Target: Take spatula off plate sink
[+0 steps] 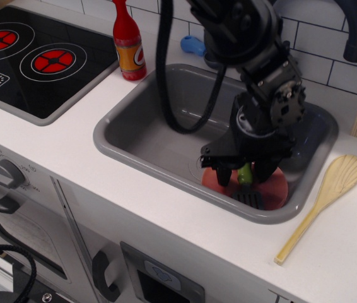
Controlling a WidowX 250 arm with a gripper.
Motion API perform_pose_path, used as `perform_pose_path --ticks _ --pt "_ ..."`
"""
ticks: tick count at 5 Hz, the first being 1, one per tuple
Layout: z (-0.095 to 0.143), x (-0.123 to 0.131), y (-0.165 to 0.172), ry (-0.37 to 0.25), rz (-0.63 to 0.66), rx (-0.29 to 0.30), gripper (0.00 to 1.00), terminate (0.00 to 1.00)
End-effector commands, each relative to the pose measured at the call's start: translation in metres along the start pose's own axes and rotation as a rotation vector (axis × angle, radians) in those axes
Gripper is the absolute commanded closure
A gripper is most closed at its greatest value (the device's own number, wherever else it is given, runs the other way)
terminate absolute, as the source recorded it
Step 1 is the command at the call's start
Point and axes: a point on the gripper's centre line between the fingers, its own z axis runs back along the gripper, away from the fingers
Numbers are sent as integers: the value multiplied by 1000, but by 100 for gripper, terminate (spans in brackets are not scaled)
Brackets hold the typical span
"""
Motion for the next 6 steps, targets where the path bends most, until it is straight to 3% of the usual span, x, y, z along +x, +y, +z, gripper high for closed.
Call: perform_pose_path --ticks 1,3,4,6 --pt "11 13 -8 -1 -34 -41 100 0" --pt "54 31 -11 5 -44 -112 100 0" --pt "77 50 3 -94 -105 -93 100 0" --pt "64 81 35 -107 -362 -24 100 0"
